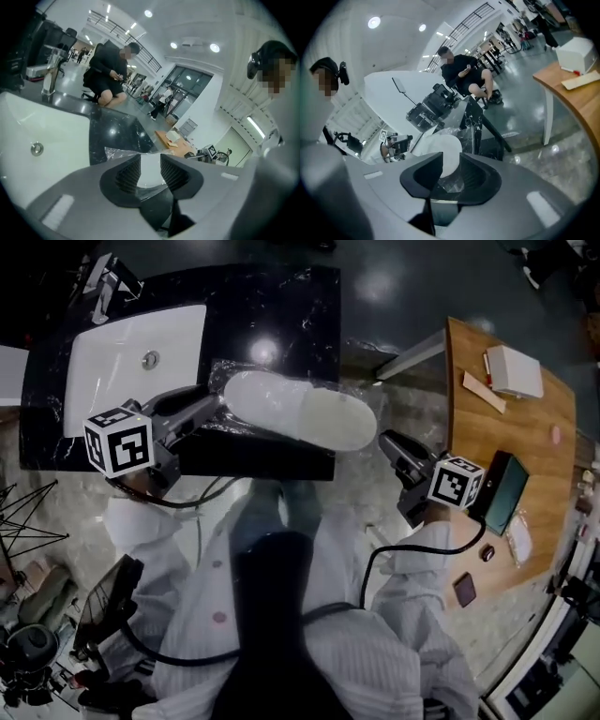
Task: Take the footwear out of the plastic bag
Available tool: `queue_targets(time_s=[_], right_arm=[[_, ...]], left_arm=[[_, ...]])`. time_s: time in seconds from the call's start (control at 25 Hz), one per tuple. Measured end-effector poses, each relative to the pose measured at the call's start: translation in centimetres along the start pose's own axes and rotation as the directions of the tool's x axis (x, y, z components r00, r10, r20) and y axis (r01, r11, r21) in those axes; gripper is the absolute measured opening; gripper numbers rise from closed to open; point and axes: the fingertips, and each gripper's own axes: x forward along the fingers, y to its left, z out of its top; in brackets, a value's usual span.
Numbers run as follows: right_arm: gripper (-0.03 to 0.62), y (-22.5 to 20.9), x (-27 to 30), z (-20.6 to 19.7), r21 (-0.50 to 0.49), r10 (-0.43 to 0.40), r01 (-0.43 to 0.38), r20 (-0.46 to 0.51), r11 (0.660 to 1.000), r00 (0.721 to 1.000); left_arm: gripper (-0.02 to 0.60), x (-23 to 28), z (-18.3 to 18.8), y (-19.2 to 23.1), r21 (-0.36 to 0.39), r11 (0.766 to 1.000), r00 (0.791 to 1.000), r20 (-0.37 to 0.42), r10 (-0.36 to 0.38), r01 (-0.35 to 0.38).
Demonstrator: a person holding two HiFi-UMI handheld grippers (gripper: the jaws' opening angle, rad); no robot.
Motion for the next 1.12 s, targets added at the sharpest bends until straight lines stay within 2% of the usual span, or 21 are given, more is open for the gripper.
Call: queue_targets(time_s=[0.04,0.12,0.32,0.44,0.64,0.8,0.96,1.08,1.12], right_arm=[[0.136,-0.6,0.3,-0.5,0.030,0.023,-0.022,-0.021,0.999,1.000],[0.145,-1.5,0.9,-1.1,0.079,0.075,-0.072,-0.045,0.994,0.996],[0.179,-1.8,2.5,-1.9,0.107,0.211,-0.200,-0.105,0.974,0.972],[0.179,-1.6,3.2,-2.1,0.181,0.299,-0.278,-0.105,0.943,0.948],[0.175,-0.6,4.9,-2.2,0.209,0.412,-0.377,-0.166,0.902,0.896],[0.167,0.1,5.9,-2.4,0.253,0.500,-0.449,-0.198,0.857,0.843],[0.139,0.9,6.5,-2.2,0.267,0.554,-0.501,-0.190,0.824,0.810],[0.135,1.2,6.7,-2.3,0.274,0.574,-0.518,-0.199,0.810,0.794],[0.134,1.2,6.6,-2.3,0.275,0.577,-0.520,-0.197,0.808,0.792]], left_arm=[[0.138,0.2,-0.3,0.9,-0.016,1.000,0.999,-0.035,-0.011,0.010],[0.167,0.8,-1.0,2.3,-0.034,0.999,0.995,-0.095,-0.022,0.018],[0.212,2.3,-3.4,5.0,-0.037,0.999,0.970,-0.242,-0.016,0.008],[0.238,2.8,-4.3,5.7,-0.045,0.999,0.954,-0.299,-0.025,0.012],[0.263,4.5,-5.6,5.7,-0.064,0.996,0.924,-0.372,-0.084,0.065],[0.261,4.9,-5.9,5.6,-0.076,0.994,0.911,-0.399,-0.106,0.083],[0.247,5.8,-6.0,4.4,-0.065,0.991,0.897,-0.422,-0.130,0.114],[0.217,6.5,-5.5,4.6,-0.127,0.985,0.915,-0.371,-0.158,0.119],[0.182,6.7,-5.4,4.7,-0.149,0.982,0.921,-0.355,-0.163,0.117]])
